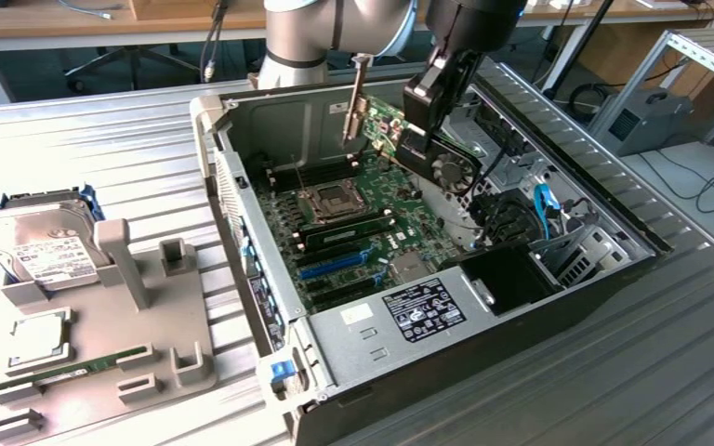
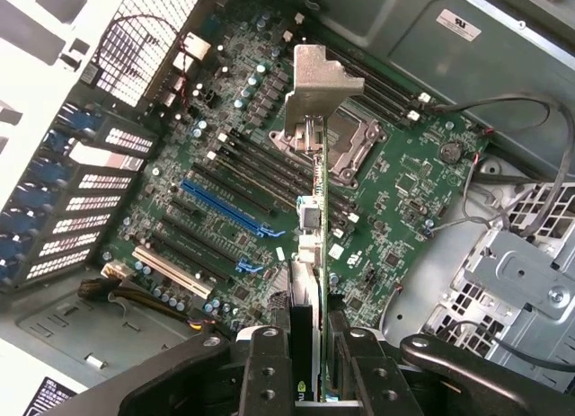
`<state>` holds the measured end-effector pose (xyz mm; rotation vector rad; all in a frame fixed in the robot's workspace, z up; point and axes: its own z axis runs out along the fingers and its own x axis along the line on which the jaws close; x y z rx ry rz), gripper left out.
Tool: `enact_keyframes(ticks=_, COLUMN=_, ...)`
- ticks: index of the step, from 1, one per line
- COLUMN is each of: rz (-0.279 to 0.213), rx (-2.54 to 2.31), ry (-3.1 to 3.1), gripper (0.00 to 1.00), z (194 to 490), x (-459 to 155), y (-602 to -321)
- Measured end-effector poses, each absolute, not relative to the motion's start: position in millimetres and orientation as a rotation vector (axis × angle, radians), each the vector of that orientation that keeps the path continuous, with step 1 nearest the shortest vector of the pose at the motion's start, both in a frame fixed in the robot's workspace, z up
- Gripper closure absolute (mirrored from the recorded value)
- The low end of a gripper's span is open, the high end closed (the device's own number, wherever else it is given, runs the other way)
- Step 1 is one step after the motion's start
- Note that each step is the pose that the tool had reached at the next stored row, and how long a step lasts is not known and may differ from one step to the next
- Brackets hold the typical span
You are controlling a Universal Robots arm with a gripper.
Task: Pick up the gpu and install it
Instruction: 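Insert the gpu into the slot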
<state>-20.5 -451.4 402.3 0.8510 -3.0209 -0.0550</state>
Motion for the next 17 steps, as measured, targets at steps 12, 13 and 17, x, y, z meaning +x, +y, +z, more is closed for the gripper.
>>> enact_keyframes(ticks=12, rz=-0.055, rx=0.861, ry=-3.018, gripper=0.74, z=401.7, x=-20.3, y=-451.4)
enact_keyframes(ticks=13, rz=-0.055, rx=0.862, ry=-3.018, gripper=0.74, z=401.7, x=-20.3, y=-451.4)
enact_keyframes(ticks=17, rz=-0.055, rx=0.863, ry=-3.018, gripper=0.74, z=401.7, x=-20.1, y=-451.4)
